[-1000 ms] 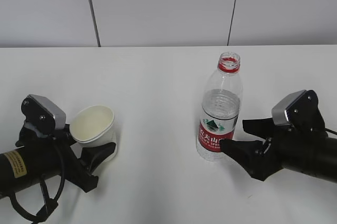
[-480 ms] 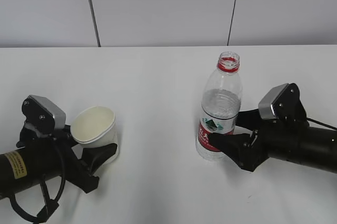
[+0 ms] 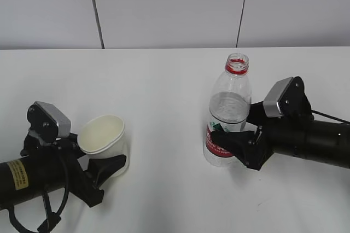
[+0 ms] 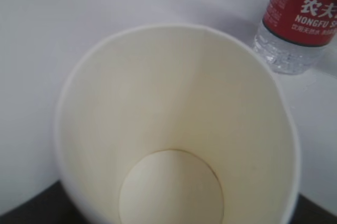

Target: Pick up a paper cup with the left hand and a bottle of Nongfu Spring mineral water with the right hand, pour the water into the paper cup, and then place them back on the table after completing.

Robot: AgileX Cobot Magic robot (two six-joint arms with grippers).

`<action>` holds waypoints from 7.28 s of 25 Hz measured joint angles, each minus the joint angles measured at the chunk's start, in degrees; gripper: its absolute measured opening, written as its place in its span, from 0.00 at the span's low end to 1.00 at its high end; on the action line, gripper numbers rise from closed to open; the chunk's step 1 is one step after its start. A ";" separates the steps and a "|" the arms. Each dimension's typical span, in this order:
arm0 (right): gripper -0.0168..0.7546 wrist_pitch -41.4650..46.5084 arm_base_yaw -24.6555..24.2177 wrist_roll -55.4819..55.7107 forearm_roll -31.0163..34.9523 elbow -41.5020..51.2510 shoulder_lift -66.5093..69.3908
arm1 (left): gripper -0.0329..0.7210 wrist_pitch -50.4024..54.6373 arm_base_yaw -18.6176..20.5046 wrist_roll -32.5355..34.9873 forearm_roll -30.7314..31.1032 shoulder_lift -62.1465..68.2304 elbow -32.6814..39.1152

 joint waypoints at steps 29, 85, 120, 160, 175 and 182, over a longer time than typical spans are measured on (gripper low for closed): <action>0.54 -0.58 2.81 -0.18 2.66 -1.06 2.02 | 0.60 6.62 0.00 -3.48 3.54 -5.17 -0.40; 0.52 17.66 4.30 -27.16 -13.95 -19.71 -5.41 | 0.60 13.64 -11.51 -14.41 23.46 -5.24 -15.76; 0.52 14.93 5.10 -50.82 -11.72 -20.41 -5.41 | 0.60 12.60 -14.44 -14.85 27.45 -5.24 -15.76; 0.52 10.43 5.58 -66.85 -9.56 -20.41 -5.41 | 0.60 12.17 -14.44 -14.85 30.62 -5.24 -15.80; 0.52 10.40 5.58 -68.59 -9.47 -20.41 -5.41 | 0.60 10.89 -14.44 -14.85 32.81 -5.24 -15.80; 0.52 9.35 5.58 -68.77 -9.47 -20.41 -5.41 | 0.60 10.89 -14.44 -14.85 32.83 -5.24 -15.80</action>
